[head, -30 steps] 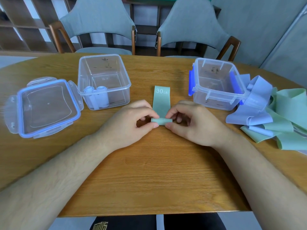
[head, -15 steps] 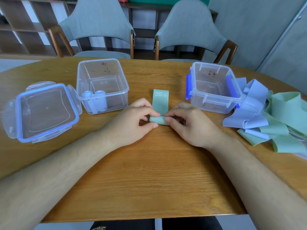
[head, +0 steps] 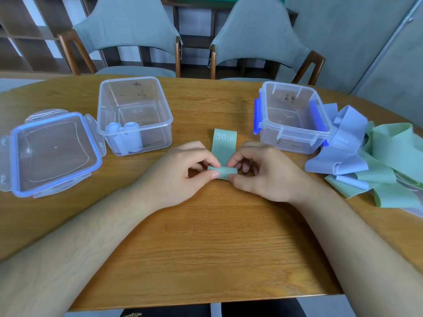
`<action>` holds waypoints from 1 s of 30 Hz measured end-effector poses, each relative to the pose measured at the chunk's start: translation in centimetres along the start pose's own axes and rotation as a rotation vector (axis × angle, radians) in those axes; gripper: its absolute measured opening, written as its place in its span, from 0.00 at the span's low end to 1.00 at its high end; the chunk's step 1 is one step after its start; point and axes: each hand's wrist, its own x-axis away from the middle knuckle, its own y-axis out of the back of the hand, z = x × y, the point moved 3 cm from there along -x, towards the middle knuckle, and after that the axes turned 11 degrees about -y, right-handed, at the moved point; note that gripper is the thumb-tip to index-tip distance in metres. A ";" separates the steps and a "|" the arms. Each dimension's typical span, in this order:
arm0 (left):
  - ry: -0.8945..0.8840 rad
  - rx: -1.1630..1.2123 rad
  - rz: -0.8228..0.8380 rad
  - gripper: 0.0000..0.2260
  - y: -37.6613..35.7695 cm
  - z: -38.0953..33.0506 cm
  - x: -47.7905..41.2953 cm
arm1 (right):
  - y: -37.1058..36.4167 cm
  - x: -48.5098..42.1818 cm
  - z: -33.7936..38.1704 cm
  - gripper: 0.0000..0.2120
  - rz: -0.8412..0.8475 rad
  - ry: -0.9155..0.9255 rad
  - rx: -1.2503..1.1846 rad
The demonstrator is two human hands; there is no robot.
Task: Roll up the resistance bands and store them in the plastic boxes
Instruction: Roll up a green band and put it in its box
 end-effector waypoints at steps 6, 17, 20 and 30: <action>0.004 -0.056 0.070 0.11 -0.2 0.3 -0.1 | -0.1 0.0 -0.2 0.06 0.010 0.005 0.008; 0.010 -0.120 0.076 0.08 0.2 0.3 -0.2 | 0.0 0.2 -0.4 0.07 0.059 -0.014 -0.094; -0.009 -0.149 0.082 0.08 0.2 0.6 -0.1 | 0.0 0.1 -0.4 0.08 0.026 0.008 -0.014; 0.007 -0.250 0.129 0.11 0.2 0.6 -0.1 | -0.2 -0.2 -0.7 0.08 -0.003 0.013 0.065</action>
